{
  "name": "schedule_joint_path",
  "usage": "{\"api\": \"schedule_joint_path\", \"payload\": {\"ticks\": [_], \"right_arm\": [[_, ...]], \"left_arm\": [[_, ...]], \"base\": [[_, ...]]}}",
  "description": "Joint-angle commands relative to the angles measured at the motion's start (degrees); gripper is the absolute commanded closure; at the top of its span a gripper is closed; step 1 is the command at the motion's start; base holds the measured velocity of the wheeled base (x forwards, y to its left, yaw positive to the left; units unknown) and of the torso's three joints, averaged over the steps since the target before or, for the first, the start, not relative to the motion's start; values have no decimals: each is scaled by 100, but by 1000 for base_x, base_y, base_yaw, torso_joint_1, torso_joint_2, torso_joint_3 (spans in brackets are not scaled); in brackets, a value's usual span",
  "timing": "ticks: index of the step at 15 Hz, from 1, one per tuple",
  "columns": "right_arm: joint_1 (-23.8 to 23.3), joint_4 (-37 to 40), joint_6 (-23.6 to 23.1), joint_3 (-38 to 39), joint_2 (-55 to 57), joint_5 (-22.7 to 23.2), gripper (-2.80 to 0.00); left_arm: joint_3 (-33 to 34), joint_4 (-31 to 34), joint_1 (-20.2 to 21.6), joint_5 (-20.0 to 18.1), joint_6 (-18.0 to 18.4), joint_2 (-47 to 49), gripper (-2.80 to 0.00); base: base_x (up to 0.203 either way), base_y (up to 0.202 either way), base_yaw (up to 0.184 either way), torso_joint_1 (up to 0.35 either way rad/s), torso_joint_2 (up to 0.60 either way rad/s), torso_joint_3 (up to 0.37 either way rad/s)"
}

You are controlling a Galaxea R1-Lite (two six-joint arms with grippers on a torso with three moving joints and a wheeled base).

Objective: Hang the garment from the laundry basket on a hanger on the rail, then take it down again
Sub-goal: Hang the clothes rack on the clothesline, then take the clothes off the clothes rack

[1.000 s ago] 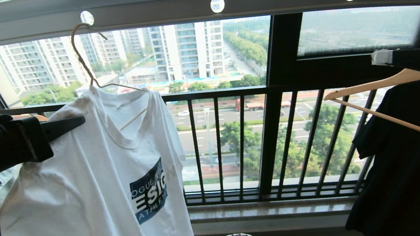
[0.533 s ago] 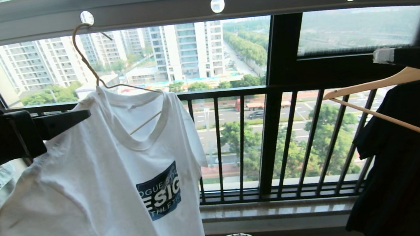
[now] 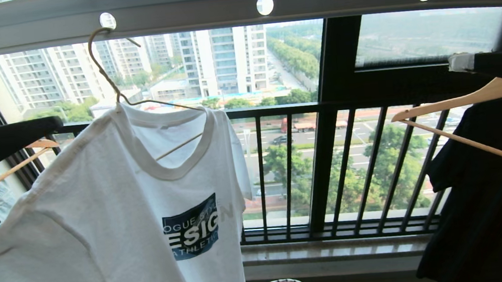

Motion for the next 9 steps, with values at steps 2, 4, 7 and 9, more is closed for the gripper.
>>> {"api": "schedule_joint_path", "payload": {"ticks": [2, 4, 7, 9], "right_arm": [[7, -18, -4, 10, -17, 5, 0], [7, -6, 1, 17, -18, 78, 0], [7, -1, 4, 39, 75, 119, 0], [7, -1, 4, 54, 198, 142, 0]], "left_arm": [[-468, 1223, 4, 6, -13, -450, 0], [-647, 1653, 7, 248, -13, -586, 0], [-1111, 2510, 9, 620, 2, -546, 0], [-1533, 3413, 10, 1109, 56, -453, 0]], "base": [[0, 0, 0, 0, 0, 0], [0, 0, 0, 0, 0, 0], [0, 0, 0, 0, 0, 0], [0, 0, 0, 0, 0, 0]]}}
